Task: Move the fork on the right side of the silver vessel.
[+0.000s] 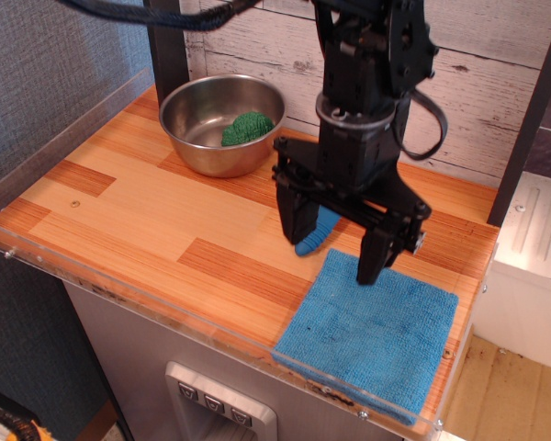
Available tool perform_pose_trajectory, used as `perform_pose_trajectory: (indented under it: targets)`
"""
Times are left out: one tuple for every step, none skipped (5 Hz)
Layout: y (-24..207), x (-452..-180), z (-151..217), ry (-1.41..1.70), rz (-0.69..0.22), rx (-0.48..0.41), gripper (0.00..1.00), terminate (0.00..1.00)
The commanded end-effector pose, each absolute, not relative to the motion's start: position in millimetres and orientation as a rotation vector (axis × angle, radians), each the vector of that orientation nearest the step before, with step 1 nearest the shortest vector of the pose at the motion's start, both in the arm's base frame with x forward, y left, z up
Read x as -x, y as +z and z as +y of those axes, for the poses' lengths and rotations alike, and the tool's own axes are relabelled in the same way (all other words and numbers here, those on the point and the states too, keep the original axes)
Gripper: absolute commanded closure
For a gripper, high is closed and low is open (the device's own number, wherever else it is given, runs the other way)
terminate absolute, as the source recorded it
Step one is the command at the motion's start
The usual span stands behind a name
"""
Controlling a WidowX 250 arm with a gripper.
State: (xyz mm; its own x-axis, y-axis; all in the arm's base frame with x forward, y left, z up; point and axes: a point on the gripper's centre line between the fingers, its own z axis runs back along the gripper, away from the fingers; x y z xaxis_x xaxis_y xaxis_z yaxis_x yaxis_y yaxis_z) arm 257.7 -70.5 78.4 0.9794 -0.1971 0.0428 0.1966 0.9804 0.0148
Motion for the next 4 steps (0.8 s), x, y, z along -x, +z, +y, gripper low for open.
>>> perform_pose_trajectory:
  targets:
    - [79,-298,-54,-0.175,-0.108,-0.072,0.0,0.0]
    - [82,-316,-34,-0.126,-0.123,-0.117,0.0,0.0]
    - [69,-330,-15,-0.063,-0.106,-0.102,0.0,0.0]
    - [42,-339,-9,-0.015,-0.068,-0.078,0.0,0.0]
